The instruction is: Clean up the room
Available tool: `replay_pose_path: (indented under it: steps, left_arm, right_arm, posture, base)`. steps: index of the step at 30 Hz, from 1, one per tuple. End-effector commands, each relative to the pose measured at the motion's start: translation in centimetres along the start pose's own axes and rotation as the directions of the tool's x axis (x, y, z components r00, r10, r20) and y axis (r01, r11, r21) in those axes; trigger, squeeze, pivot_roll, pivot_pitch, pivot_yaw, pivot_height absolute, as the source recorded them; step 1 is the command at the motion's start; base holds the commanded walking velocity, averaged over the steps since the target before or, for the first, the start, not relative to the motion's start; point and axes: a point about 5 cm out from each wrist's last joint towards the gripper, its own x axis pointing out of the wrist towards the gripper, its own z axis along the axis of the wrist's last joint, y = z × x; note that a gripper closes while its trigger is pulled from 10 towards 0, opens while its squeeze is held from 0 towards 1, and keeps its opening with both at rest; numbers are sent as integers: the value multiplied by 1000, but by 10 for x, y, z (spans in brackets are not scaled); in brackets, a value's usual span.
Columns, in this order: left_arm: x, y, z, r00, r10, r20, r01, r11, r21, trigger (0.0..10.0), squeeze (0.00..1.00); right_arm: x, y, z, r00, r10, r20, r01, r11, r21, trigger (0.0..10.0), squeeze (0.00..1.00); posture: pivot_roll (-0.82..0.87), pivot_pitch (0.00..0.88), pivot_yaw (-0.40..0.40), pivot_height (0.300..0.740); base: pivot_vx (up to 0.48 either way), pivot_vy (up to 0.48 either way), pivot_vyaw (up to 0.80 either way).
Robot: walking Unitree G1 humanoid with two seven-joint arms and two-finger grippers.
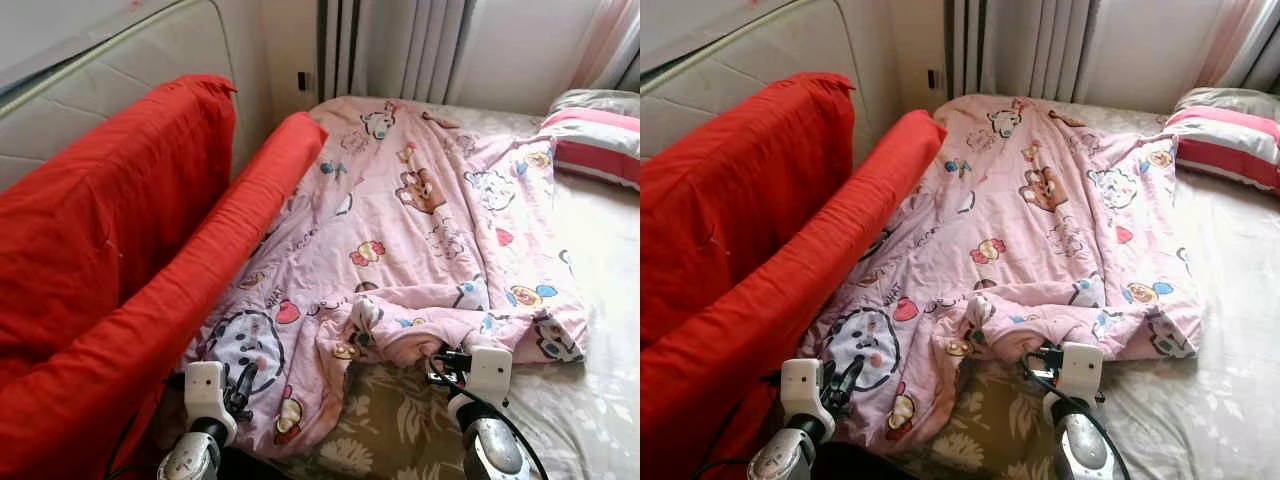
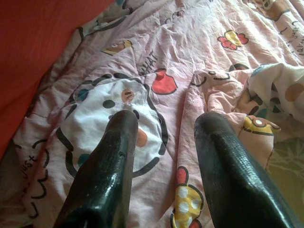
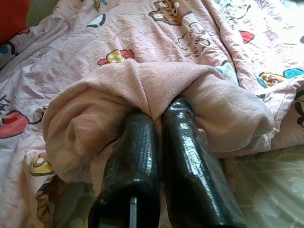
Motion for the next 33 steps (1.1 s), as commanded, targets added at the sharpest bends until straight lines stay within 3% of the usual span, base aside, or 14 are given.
replay_pose_path:
  steps: [1, 18, 33]
  left_arm:
    - [-5, 4, -5, 1000, 9, -13, -9, 1000, 2, 10000, 0]
    - [-4, 4, -4, 1000, 2, -8, -2, 1000, -1, 10000, 0]
    - [-5, 6, -4, 1000, 6, -5, -6, 1000, -1, 10000, 0]
  right_arm:
    - [-2, -1, -1, 1000, -5, -5, 5, 1000, 7, 10000, 0]
    - [1, -14, 8, 997, -74, 34, 74, 997, 5, 10000, 0]
    - [1, -6, 5, 998, -52, 27, 52, 999, 18, 10000, 0]
  posture:
    - [-7, 192, -3, 740]
    - [-12, 200, 1, 740]
    - [-7, 211, 3, 740]
  base:
    - [0, 0, 0]
    - [0, 0, 0]
    - [0, 0, 0]
